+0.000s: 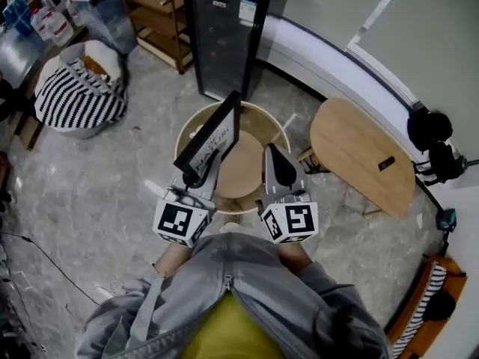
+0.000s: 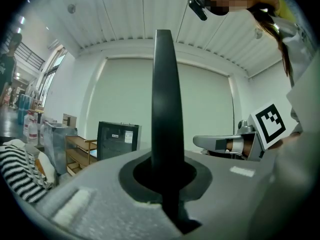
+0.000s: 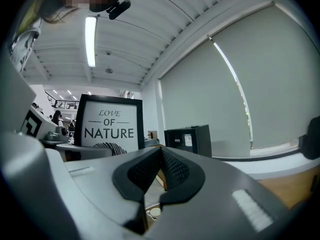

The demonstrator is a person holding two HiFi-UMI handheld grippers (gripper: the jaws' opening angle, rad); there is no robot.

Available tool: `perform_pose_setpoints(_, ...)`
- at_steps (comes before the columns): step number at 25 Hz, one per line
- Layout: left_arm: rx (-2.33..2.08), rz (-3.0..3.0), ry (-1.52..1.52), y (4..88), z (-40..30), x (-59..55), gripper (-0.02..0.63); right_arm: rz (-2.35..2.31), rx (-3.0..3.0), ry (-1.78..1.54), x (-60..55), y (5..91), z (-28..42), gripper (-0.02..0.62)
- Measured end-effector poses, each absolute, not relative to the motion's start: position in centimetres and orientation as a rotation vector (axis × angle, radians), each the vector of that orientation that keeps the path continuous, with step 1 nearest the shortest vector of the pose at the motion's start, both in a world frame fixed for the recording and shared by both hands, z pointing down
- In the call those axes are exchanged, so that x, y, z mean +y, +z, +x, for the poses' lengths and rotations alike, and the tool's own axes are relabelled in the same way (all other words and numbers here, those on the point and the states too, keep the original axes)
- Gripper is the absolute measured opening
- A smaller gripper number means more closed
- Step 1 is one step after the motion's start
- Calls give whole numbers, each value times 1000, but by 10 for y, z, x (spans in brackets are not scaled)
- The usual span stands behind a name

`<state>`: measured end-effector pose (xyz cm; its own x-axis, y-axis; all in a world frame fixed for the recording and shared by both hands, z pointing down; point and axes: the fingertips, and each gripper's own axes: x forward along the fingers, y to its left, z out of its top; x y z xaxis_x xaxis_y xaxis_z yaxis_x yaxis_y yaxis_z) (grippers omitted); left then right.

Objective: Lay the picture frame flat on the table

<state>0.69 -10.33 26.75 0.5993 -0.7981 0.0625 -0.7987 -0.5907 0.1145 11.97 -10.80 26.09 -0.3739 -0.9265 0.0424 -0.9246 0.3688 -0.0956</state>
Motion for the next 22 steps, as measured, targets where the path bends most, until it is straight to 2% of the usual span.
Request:
perform_pose_setpoints(18, -1225, 2650, 134, 323, -7, -161, 11, -1673, 2690, -278, -170, 313, 86, 0)
perform_pose_setpoints(22, -1174, 2646, 162, 344, -15, -177, 11, -1678, 2723, -278, -180, 333, 75, 19)
